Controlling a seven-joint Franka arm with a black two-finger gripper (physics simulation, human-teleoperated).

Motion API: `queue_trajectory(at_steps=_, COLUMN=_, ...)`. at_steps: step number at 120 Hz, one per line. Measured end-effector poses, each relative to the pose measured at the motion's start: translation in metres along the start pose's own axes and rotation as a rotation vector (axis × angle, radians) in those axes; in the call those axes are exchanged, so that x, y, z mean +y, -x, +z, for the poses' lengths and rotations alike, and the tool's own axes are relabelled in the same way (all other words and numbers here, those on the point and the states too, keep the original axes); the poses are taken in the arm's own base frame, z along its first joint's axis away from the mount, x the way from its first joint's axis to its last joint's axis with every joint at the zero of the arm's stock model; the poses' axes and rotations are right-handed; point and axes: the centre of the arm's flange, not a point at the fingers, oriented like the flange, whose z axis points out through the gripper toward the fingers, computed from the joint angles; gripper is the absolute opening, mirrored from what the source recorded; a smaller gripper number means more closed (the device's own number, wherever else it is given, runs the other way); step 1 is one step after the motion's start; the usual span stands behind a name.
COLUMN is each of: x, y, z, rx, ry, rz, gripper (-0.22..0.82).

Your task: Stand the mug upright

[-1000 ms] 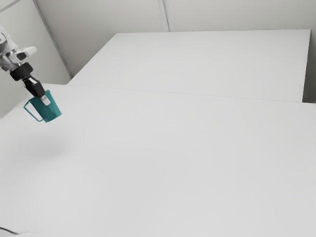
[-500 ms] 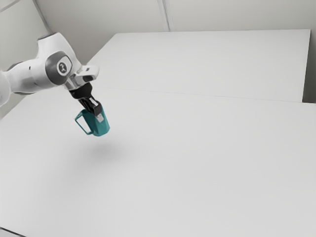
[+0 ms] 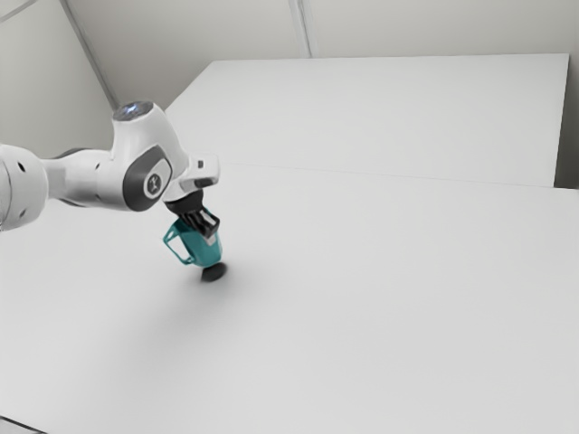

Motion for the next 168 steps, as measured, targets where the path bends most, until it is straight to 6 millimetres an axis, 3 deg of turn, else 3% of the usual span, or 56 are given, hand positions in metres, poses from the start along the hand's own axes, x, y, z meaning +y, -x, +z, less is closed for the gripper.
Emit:
queue_trajectory(at_steps=11, x=0.002, y=-0.003, z=0.015, rx=-0.008, ry=-0.002, rz=-0.029, gripper=-0.18)
queue_trajectory(at_steps=29, x=-0.013, y=0.001, z=0.036, rx=-0.023, ry=-0.005, rz=-0.103, gripper=-0.18)
queue_trajectory(at_steps=45, x=-0.011, y=-0.001, z=0.043, rx=-0.021, ry=-0.006, rz=-0.135, gripper=-0.15)
queue_trajectory(at_steps=68, x=-0.004, y=-0.005, z=0.04, rx=-0.005, ry=-0.003, rz=-0.154, gripper=0.23)
queue_trajectory(at_steps=83, x=-0.005, y=-0.008, z=0.031, rx=0.008, ry=-0.006, rz=-0.167, gripper=0.4)
queue_trajectory(at_steps=104, x=-0.019, y=-0.04, z=-0.025, rx=0.029, ry=-0.012, rz=-0.179, gripper=0.51)
queue_trajectory(at_steps=126, x=-0.031, y=-0.076, z=-0.112, rx=0.059, ry=-0.002, rz=-0.173, gripper=0.57)
queue_trajectory(at_steps=149, x=-0.033, y=-0.088, z=-0.201, rx=0.072, ry=0.004, rz=-0.151, gripper=0.59)
queue_trajectory(at_steps=156, x=-0.033, y=-0.085, z=-0.215, rx=0.055, ry=0.004, rz=-0.146, gripper=0.59)
queue_trajectory(at_steps=168, x=-0.037, y=-0.077, z=-0.221, rx=0.012, ry=0.01, rz=-0.147, gripper=0.6)
